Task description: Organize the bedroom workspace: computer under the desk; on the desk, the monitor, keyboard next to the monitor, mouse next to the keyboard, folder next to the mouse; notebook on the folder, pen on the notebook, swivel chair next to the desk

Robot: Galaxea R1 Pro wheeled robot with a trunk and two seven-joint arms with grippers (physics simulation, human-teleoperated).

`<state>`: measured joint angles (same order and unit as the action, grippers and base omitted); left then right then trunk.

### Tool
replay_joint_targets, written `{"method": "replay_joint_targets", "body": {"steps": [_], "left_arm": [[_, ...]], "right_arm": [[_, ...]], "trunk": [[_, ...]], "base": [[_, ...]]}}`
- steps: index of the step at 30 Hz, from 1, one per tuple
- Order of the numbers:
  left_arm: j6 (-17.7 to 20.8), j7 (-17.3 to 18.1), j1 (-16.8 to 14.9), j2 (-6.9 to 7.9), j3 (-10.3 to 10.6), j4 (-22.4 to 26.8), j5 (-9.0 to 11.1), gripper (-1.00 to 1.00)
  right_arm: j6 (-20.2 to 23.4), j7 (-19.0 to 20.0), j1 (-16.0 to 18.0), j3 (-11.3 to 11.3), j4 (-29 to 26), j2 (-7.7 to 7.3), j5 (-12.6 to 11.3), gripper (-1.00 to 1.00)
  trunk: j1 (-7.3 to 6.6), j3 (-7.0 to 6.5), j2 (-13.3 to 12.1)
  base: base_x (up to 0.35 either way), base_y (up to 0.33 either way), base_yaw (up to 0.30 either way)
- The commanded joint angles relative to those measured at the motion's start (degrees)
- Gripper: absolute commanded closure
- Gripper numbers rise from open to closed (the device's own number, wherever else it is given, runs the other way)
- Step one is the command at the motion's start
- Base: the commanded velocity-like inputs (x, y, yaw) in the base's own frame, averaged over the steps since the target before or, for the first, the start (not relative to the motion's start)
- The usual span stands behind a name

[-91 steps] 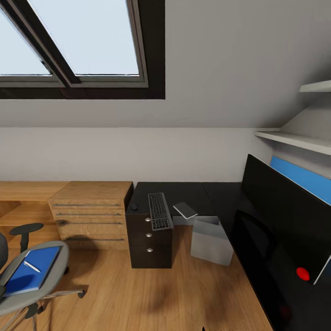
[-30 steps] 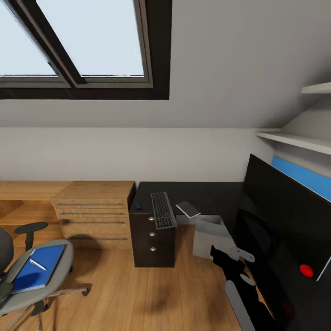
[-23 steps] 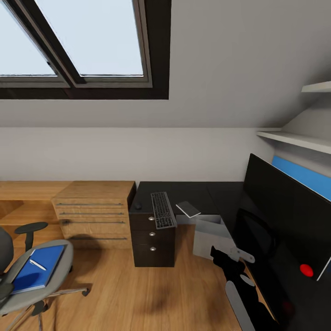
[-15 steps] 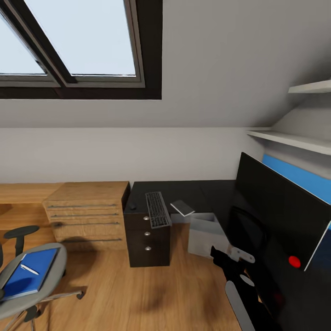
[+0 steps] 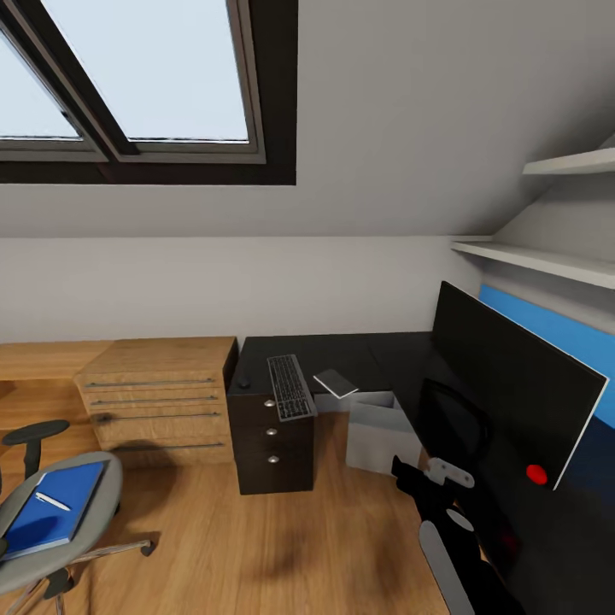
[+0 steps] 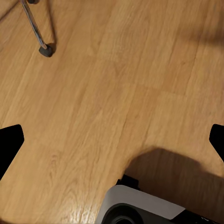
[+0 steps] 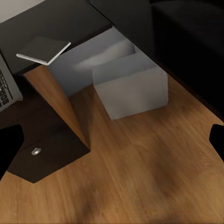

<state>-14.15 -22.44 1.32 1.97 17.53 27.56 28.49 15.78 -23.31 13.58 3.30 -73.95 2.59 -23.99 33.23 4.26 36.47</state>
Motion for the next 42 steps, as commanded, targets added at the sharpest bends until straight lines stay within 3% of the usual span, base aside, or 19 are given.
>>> {"method": "replay_joint_targets", "body": {"steps": [1, 16, 42], "left_arm": [[-0.18, -0.41, -0.01, 0.07, 0.49, 0.13, 0.52, -1.00], [-0.18, -0.41, 0.00, 0.23, 0.40, 0.13, 0.51, -1.00], [-0.18, -0.41, -0.01, 0.32, 0.40, 0.13, 0.51, -1.00]], "right_arm": [[0.17, -0.42, 0.04, 0.07, -0.10, -0.02, -0.39, -1.00], [0.21, -0.42, 0.04, -1.98, -0.05, -0.15, -0.70, -1.00], [0.22, -0.47, 0.04, -2.18, -0.02, -0.20, -0.75, -1.00]], "trunk": [[0.02, 0.09, 0.08], [0.02, 0.09, 0.08], [0.02, 0.09, 0.08]], "base": [[-0.001, 0.001, -0.001], [0.000, 0.000, -0.212], [0.000, 0.000, -0.259]]}}
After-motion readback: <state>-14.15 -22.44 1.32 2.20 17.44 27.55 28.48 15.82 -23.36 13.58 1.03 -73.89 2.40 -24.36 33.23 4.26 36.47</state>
